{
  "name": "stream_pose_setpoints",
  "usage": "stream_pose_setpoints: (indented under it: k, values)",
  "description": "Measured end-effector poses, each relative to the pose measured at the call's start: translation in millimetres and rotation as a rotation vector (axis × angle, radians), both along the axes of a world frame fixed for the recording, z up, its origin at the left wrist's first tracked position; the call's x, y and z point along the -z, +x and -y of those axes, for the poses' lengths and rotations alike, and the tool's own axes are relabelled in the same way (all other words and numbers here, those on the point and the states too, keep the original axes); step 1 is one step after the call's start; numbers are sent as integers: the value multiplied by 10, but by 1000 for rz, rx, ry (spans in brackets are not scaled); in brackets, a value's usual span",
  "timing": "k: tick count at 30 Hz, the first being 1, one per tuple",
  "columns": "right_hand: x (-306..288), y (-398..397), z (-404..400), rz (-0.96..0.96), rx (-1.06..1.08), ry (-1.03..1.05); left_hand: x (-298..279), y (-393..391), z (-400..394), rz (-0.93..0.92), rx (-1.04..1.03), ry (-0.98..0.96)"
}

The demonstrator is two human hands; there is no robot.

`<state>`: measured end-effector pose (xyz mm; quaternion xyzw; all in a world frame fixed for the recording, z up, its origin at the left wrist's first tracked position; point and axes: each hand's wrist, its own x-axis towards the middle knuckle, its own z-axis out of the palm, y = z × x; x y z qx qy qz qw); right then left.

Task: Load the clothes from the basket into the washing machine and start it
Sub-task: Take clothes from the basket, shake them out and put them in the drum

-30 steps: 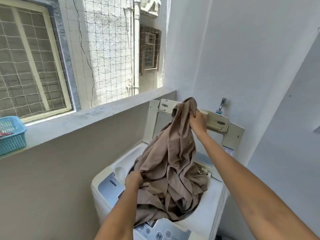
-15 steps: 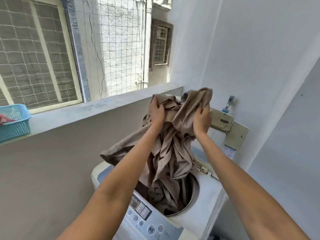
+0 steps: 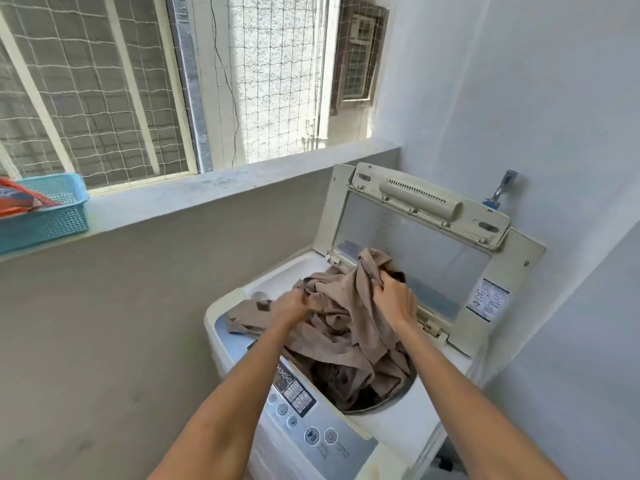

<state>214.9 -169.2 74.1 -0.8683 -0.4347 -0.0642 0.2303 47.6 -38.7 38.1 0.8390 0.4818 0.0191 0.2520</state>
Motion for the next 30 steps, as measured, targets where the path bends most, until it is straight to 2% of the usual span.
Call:
stream_pose_setpoints:
  k: [1,3,5,7,9,11,13,15,17,18,19,20,22,24,26,28,30]
  values:
    - [43,7,-4,-10,4,3,93,-129,-76,-128,-78,146]
    - [75,20,-21,-14,4,-1,295,-393,-238,-339,-251,209]
    - [96,36,-42,-16,10,2,432,-576,-357,-415,-360,163]
    - [77,34,-63,-31,15,25,467,-606,-408,-391,-315,174]
    - [-20,2,-99,-105,13,107,394,-484,-422,-205,-241,212]
    - [-248,-64,-172,-237,8,272,232,-250,-395,157,-227,183]
    - [-578,-126,-271,-363,10,509,43,30,-312,552,-253,119]
    - [-918,-139,-369,-500,37,801,-115,260,-212,842,-314,40]
    - [-1181,-112,-431,-603,58,1011,-194,363,-131,1020,-313,-117]
    - [-1239,-77,-446,-609,62,1019,-156,374,-138,985,-238,-174]
    - [-1230,-29,-461,-586,66,948,-79,360,-180,834,-116,-192]
    - [-1153,23,-466,-538,65,815,-1,319,-190,603,14,-214]
    - [-791,117,-455,-411,19,454,205,234,-174,154,219,-271]
    - [-268,170,-406,-314,-75,82,277,167,-57,-84,269,-340]
    - [217,152,-305,-299,-234,-371,309,135,2,6,163,-430]
    - [533,108,-191,-337,-358,-720,324,105,-33,219,-78,-417]
    - [613,101,-119,-375,-387,-764,354,67,-146,327,-300,-199]
